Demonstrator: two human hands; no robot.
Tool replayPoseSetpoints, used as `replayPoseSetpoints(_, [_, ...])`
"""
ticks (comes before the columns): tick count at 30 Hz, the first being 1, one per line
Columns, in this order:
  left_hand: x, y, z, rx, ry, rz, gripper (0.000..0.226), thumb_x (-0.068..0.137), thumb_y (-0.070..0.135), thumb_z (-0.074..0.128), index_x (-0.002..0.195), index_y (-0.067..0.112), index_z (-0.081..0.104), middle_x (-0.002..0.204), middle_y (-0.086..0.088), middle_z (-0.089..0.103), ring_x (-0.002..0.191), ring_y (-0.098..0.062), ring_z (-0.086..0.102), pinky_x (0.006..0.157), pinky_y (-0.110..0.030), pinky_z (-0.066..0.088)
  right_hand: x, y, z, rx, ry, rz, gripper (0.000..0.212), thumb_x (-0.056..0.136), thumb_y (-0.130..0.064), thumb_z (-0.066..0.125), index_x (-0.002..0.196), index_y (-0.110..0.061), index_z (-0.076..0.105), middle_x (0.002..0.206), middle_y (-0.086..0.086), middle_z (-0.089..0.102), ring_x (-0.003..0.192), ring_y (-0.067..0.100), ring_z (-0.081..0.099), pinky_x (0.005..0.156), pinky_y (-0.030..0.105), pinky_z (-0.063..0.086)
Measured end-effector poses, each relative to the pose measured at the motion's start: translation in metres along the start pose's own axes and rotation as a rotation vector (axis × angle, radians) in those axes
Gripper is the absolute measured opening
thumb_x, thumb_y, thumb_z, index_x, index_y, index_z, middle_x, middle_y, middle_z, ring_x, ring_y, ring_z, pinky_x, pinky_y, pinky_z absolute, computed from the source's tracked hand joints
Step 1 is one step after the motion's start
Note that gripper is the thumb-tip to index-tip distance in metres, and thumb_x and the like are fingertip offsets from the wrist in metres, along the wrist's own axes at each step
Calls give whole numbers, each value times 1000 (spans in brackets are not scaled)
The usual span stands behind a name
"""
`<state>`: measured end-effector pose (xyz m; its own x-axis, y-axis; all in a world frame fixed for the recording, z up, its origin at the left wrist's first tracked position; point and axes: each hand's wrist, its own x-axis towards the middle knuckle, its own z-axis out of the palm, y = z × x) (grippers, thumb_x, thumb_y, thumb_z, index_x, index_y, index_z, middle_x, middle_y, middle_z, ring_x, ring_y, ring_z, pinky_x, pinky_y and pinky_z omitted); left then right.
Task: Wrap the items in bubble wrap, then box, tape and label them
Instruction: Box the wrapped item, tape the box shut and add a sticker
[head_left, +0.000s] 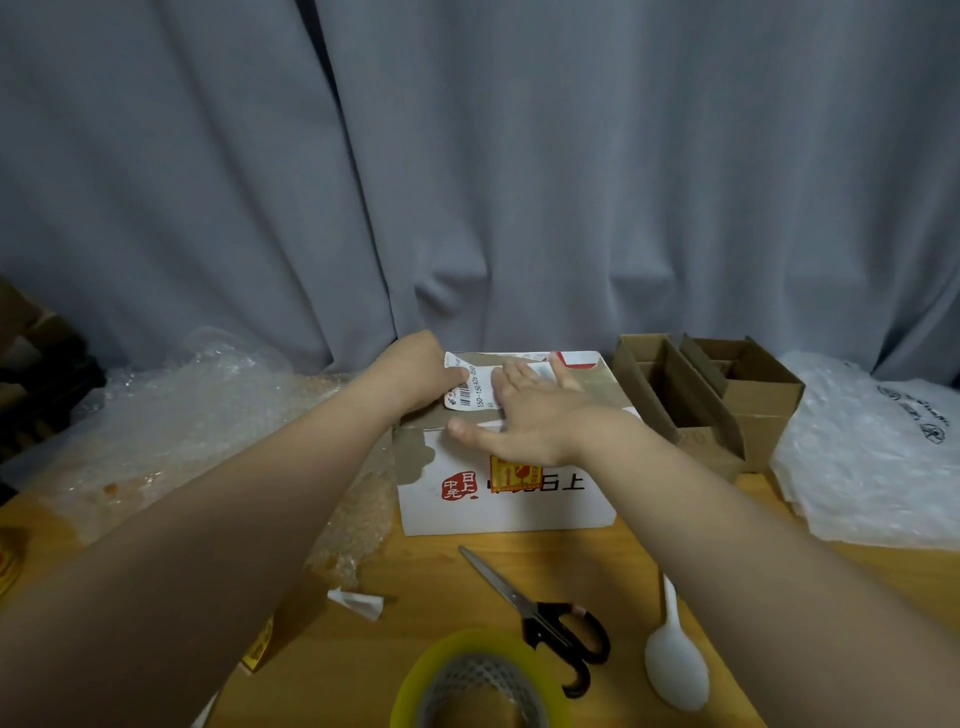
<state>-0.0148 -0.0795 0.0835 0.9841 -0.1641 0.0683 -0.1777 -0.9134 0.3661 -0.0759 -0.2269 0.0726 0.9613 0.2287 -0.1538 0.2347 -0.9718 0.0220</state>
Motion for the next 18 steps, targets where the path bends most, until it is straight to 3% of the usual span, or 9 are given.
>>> replayPoseSetpoints(3, [-9,-15,-1,-68,137,-88,41,87,36,61,111,3,55,116,-17,55,102,-32,56,76,-33,42,-1,-4,-1,45,-29,-9,105,79,-83,19,153,-11,0,161,7,-5,148,18,-10,119,43,-9])
replayPoseSetpoints(6, [-21,-34,1,-202,143,-105,28,88,32,62,102,8,57,102,-13,58,93,-26,56,82,-35,46,-1,-8,-1,42,-45,-16,109,77,-84,22,153,-11,-2,161,8,-6,148,20,-11,120,41,-7])
replayPoseSetpoints(8, [-25,-42,3,-413,112,-88,22,89,22,63,100,3,63,93,-12,65,86,-25,60,85,-37,50,3,-19,-1,53,-42,-31,110,77,-84,24,153,-9,-2,161,9,-6,148,19,-10,120,42,-8])
replayPoseSetpoints(11, [-30,-48,2,-604,76,-70,10,91,11,57,93,6,66,94,-18,69,86,-25,64,89,-41,52,9,-42,-1,73,-21,-66,109,79,-83,27,153,-8,-2,161,9,-6,148,19,-10,120,43,-8])
replayPoseSetpoints(13, [-30,-49,2,-653,50,-68,13,94,9,52,95,8,65,93,-18,68,85,-24,61,88,-39,51,13,-57,0,91,-17,-94,111,79,-82,32,152,-7,-4,161,10,-6,148,20,-9,121,41,-3])
replayPoseSetpoints(15, [-32,-51,-2,-734,-12,-73,20,97,12,47,93,7,66,90,-15,63,83,-23,57,86,-36,51,13,-71,-1,198,1,-171,110,79,-78,44,153,-8,1,160,11,8,148,25,6,120,39,12])
replayPoseSetpoints(17, [-32,-50,-7,-802,-62,-78,29,100,27,43,95,10,66,98,-11,64,89,-22,58,94,-38,49,12,-70,-6,528,14,-222,94,83,-56,62,151,-13,15,145,9,44,135,23,42,107,33,39])
replayPoseSetpoints(18, [-32,-48,-10,-740,-37,-48,35,100,34,40,98,10,65,104,-10,64,94,-23,59,98,-38,46,10,-63,-11,702,9,-198,85,87,-43,63,151,-14,15,141,6,49,130,20,48,101,28,42])
